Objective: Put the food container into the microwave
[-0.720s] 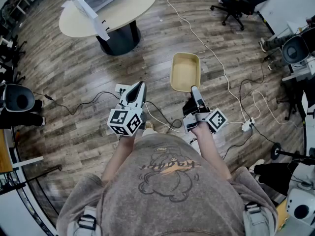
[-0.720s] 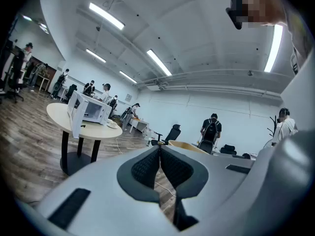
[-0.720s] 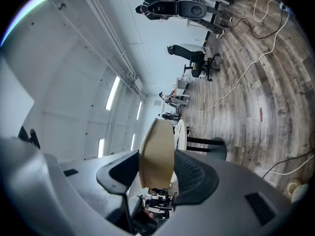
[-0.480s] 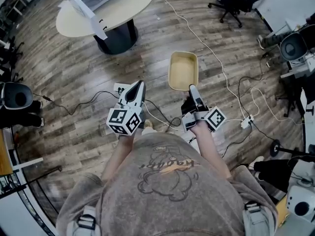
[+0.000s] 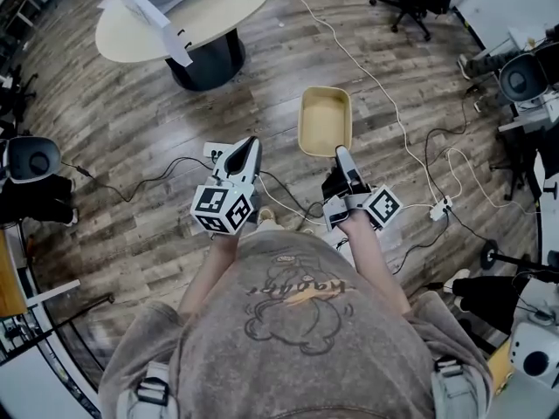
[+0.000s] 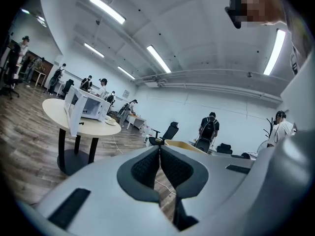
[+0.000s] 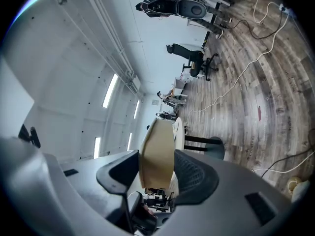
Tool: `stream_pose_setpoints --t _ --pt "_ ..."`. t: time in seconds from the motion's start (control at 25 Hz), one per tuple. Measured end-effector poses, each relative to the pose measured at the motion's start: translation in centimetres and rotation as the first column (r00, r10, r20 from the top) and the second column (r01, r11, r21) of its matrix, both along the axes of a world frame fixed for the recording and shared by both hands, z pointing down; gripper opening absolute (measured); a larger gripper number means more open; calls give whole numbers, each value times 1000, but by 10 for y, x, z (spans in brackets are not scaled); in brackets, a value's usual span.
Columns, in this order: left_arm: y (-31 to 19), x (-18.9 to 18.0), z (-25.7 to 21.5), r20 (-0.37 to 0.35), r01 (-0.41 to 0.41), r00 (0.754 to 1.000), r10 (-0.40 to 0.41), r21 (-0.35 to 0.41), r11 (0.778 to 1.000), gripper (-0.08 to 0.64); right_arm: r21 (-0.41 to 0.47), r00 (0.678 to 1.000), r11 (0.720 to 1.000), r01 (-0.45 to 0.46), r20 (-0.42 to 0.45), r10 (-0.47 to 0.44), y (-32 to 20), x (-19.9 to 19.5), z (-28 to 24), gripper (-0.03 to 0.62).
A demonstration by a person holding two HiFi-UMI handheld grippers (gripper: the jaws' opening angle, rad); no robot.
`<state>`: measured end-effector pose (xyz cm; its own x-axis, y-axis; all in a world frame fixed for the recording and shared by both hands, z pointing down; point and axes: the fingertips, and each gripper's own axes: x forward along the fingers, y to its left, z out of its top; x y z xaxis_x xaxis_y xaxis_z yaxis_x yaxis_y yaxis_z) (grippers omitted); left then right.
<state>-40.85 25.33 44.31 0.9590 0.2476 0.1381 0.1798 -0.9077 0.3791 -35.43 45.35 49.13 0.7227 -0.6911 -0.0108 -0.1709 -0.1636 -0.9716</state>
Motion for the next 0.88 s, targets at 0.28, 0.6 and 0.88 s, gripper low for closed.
stream_pose_setpoints --t 0.28,0.6,0.88 --pt "-29 10 1 6 -32 999 32 7 999 34 40 999 998 -45 11 45 -27 7 0 224" --pt "-47 32 9 6 -64 998 64 17 998 34 49 995 995 -87 45 85 -38 19 14 224" --pt "-49 64 12 9 -83 996 83 5 997 35 64 993 992 -107 51 104 -41 48 12 224"
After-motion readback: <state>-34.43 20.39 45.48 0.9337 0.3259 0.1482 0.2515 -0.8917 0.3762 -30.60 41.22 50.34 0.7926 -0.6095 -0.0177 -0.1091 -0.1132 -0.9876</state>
